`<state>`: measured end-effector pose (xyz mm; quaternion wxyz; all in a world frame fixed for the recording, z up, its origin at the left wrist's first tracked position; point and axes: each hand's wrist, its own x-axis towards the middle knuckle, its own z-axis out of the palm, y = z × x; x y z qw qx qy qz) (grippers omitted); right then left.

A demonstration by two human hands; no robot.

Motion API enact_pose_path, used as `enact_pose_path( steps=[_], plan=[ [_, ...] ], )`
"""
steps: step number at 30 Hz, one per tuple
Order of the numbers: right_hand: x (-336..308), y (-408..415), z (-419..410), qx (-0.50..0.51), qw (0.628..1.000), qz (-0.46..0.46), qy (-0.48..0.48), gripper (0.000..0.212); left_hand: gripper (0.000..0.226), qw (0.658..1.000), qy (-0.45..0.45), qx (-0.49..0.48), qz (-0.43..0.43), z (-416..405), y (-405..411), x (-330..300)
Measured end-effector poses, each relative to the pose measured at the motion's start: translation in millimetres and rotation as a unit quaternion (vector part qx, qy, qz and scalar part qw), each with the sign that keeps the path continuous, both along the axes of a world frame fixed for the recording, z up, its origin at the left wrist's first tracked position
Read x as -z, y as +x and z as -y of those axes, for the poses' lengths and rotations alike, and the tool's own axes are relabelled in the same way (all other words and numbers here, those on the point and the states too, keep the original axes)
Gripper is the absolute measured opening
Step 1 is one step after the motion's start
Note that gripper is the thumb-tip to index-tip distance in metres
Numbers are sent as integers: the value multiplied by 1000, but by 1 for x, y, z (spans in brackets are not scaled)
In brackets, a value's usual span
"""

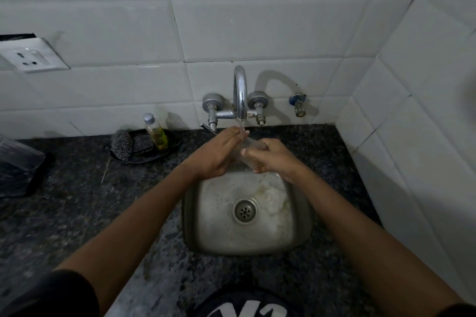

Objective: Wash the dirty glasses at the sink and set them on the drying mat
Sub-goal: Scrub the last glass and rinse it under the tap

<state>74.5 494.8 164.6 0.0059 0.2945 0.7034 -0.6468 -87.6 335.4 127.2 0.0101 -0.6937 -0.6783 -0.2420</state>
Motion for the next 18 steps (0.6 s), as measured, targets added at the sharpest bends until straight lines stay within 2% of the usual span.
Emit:
enact_pose_path(
  steps=[2,5,7,9,10,11,12,13,14,15,16,17,18],
  plan=[
    [0,2,-1,-30,993,-7,110,38,68,1000,-17,-2,4,-2,4,-2],
    [3,7,1,-59,936,-58,342,47,71,999,-42,-12,17,-8,8,-7],
    [5,10,7,-45,926,-74,366,60,71,998,-52,-20,3,-12,7,-12],
    [5,13,11,-7,965,-59,255,62,67,998,-49,-28,-27,-16,6,-17],
    [2,13,13,11,990,-42,130,59,64,998,-41,-32,-44,-17,6,-19],
    [1,13,13,27,999,-29,-1,54,62,997,-34,-34,-56,-17,6,-19],
    [0,14,13,35,997,-24,-66,51,60,997,-26,-34,-63,-16,7,-18],
    [0,14,12,30,998,-30,-56,47,60,997,-20,-33,-61,-15,9,-16],
    [-1,15,13,28,999,-38,13,46,61,998,-21,-35,-51,-13,11,-14],
    [1,16,13,16,989,-51,142,50,62,998,-24,-40,-36,-11,13,-13],
    [4,18,13,6,963,-70,261,55,62,998,-29,-46,-19,-10,14,-12],
    [10,19,12,-2,938,-99,332,60,62,998,-34,-53,-7,-10,15,-12],
    [14,18,13,-5,926,-120,359,64,62,997,-39,-61,0,-10,15,-13]
  ],
)
